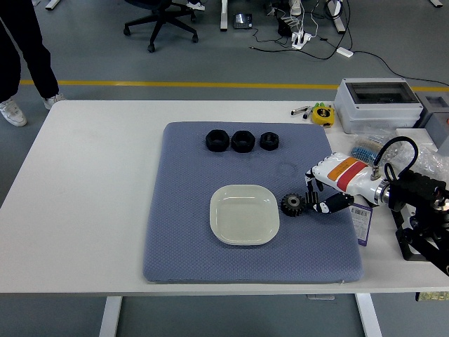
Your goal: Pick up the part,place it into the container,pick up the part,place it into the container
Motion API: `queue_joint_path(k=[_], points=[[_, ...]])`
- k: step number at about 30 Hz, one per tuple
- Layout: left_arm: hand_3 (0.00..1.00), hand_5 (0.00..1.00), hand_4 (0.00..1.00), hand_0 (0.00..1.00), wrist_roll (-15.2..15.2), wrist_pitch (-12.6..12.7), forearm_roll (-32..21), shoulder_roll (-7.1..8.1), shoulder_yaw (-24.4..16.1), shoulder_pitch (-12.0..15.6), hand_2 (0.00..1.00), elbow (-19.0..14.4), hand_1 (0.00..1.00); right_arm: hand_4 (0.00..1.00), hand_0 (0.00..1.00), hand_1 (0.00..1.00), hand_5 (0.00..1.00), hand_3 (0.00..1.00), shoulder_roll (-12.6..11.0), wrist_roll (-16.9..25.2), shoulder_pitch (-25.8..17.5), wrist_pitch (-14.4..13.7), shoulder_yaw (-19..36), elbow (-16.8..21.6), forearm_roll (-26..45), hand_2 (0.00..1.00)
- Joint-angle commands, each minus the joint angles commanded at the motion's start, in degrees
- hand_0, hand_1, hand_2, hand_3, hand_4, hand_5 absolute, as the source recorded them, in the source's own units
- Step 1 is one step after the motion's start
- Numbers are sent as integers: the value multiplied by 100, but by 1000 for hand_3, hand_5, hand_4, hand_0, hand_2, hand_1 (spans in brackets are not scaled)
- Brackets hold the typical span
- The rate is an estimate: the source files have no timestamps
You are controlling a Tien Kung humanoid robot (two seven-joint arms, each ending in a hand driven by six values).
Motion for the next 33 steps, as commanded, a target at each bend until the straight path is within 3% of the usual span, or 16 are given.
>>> queue_joint_path(k=[9, 17, 23, 24, 29, 30, 33], points=[[553, 583, 622, 684, -2, 2, -10, 3, 8, -2, 649, -2, 645, 760, 81, 200, 447, 433, -26, -1, -38, 23, 184, 178, -22, 370], [553, 582, 622, 685, 3, -1, 8, 12, 3, 2, 649, -3, 646, 764, 81, 197, 443, 431, -8, -36, -61, 42, 354, 817, 2, 369], [553, 582, 621, 685, 9, 0, 23, 15, -11, 25, 649, -4, 646, 776, 80, 195, 432, 431, 104, 4, -52, 48, 78, 1194, 388, 368], [553, 582, 623, 684, 10, 0, 23, 16, -11, 27, 649, -4, 646, 776, 143, 249, 433, 475, 125, -14, -47, 77, 20, 1223, 413, 413], [553, 582, 623, 684, 17, 0, 36, 18, -15, 29, 649, -7, 646, 776, 143, 249, 433, 475, 216, -114, -26, 256, -124, 1189, 254, 413], [553, 581, 622, 685, 16, 0, 32, 20, -17, 33, 649, -8, 646, 979, 211, 313, 469, 699, 222, -124, -26, 273, -129, 1165, 249, 561], [553, 581, 622, 685, 17, -1, 38, 23, -25, 37, 649, -7, 646, 979, 211, 313, 469, 699, 215, -113, -22, 227, -114, 1125, 356, 561]])
